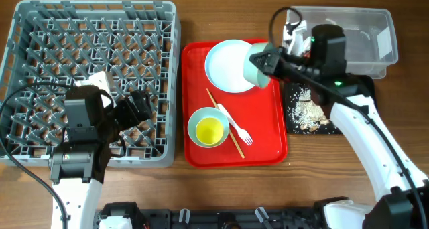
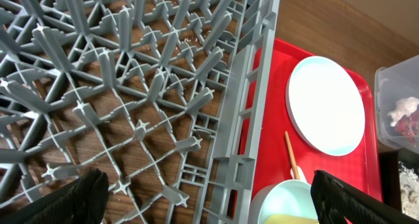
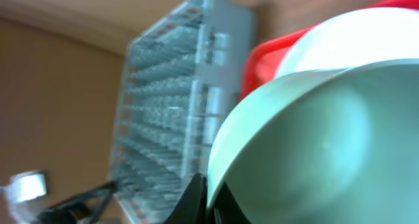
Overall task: Sort waste into correct bins and load items into the dishwasher rack
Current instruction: 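Return the empty green bowl onto the white plate with the right gripper, then lift the yellow cup from the blue bowl with the right gripper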
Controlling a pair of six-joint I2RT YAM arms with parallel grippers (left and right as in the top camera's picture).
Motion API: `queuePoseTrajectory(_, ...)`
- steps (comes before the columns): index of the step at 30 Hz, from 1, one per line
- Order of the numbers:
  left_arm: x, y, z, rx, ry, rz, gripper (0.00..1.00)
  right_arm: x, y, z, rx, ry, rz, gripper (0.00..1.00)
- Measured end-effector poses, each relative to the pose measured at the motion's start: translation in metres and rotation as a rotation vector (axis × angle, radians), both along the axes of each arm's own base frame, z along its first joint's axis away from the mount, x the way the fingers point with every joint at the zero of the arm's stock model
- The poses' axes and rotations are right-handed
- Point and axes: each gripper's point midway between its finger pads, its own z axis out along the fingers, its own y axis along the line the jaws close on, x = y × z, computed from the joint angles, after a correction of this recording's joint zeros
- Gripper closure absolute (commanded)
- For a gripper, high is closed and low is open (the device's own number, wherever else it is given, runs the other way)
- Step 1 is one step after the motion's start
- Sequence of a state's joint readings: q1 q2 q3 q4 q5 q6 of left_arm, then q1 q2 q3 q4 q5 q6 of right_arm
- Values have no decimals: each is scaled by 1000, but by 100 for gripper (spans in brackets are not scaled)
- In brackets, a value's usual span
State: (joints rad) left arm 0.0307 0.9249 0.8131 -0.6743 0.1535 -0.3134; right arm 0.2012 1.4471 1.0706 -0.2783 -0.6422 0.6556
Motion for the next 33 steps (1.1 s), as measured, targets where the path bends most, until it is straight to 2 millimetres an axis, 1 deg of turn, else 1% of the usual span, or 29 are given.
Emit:
queuePoseTrajectory(2,0,0,0,0,0,0,0,4,2,3,-153,-69,-7,96)
queuePoseTrajectory(4,0,0,0,0,-1,0,0,8,5,12,-239,-140,1,96)
queuePoseTrajectory(5,0,0,0,0,0,0,0,13,8,24,-314,-226,15,96)
queuePoseTrajectory(8,0,0,0,0,0,0,0,18,14,37,-430,-323,26,96)
queuePoseTrajectory(9,0,0,0,0,0,0,0,20,18,35,-471,-328,39,96)
queuePoseTrajectory(10,0,0,0,0,0,0,0,25,21,29,-501,-323,52,96)
queuePoseTrajectory(11,0,0,0,0,0,0,0,30,23,17,-529,-296,64,96)
queuePoseTrajectory(12,0,0,0,0,0,0,0,32,27,-8,-562,-249,98,96)
queuePoseTrajectory(13,0,0,0,0,-1,0,0,33,30,-26,-584,-218,126,96)
queuePoseTrajectory(15,0,0,0,0,0,0,0,31,45,-85,-638,-122,215,95)
queuePoseTrajectory(16,0,0,0,0,0,0,0,28,51,-106,-657,-89,249,96)
queuePoseTrajectory(19,0,0,0,0,0,0,0,20,67,-140,-671,-49,326,96)
queuePoseTrajectory(20,0,0,0,0,0,0,0,17,71,-148,-675,-40,350,94)
queuePoseTrajectory(21,0,0,0,0,0,0,0,14,77,-154,-679,-40,367,82)
queuePoseTrajectory(22,0,0,0,0,0,0,0,13,80,-156,-680,-43,378,76)
queuePoseTrajectory(23,0,0,0,0,0,0,0,11,81,-157,-680,-44,389,72)
queuePoseTrajectory(24,0,0,0,0,0,0,0,10,82,-158,-680,-41,395,62)
queuePoseTrajectory(26,0,0,0,0,0,0,0,8,80,-160,-684,-34,402,50)
queuePoseTrajectory(29,0,0,0,0,0,0,0,-2,77,-162,-687,11,423,46)
queuePoseTrajectory(30,0,0,0,0,0,0,0,-9,73,-158,-691,36,432,44)
queuePoseTrajectory(31,0,0,0,0,0,0,0,-12,71,-146,-688,37,432,44)
queuePoseTrajectory(33,0,0,0,0,0,0,0,-18,67,-106,-671,10,423,44)
